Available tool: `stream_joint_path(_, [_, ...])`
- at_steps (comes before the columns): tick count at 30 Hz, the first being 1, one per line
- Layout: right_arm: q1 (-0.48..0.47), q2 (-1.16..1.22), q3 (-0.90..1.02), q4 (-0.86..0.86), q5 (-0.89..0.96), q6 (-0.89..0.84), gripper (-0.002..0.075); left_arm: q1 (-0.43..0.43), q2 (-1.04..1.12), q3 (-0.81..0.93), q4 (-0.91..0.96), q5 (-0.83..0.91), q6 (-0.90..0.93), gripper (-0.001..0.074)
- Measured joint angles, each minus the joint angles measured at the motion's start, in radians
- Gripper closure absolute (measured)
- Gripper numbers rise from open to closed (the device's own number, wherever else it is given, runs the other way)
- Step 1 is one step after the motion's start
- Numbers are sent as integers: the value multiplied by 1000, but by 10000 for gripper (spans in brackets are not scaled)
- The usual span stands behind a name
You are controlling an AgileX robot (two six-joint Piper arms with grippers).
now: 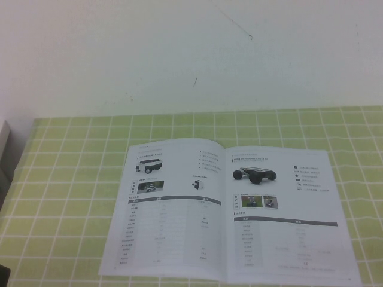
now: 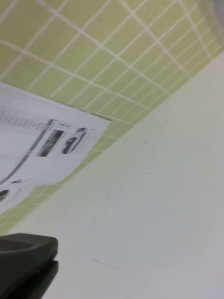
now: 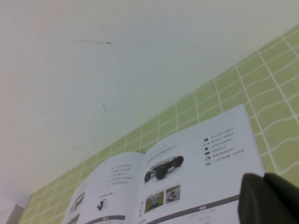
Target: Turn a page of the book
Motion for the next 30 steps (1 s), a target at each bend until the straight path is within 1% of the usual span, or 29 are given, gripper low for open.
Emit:
stream_joint_path(2, [0,0,0,0,-2,-32,728,0,0,0,-11,33,2,738])
stream_joint_path(5, [0,0,0,0,10,-151,728,0,0,0,-29,97,40,738])
stream_joint_path(8, [4,0,0,2,26,-199,728,0,0,-3,-72,148,100,738])
stream_joint_path(10, [20,0,0,4,26,-214,728,0,0,-46,-65,181,140,738])
stream_joint_path(13, [43,0,0,9,29,-247,728,0,63,-193,25,261,224,738])
stream_joint_path(16, [49,0,0,23,35,-268,728,0,211,-375,184,393,309,738])
stream_joint_path(18, [49,0,0,25,44,-273,728,-26,321,-479,271,473,350,738])
stream_joint_path(21, [49,0,-30,14,82,-301,728,-92,449,-586,323,514,395,738])
stream_joint_path(25, [49,47,-169,-134,159,-327,728,-160,612,-659,330,512,440,738])
stream_joint_path(30, [49,241,-409,-455,320,-378,728,-201,831,-696,322,479,558,738])
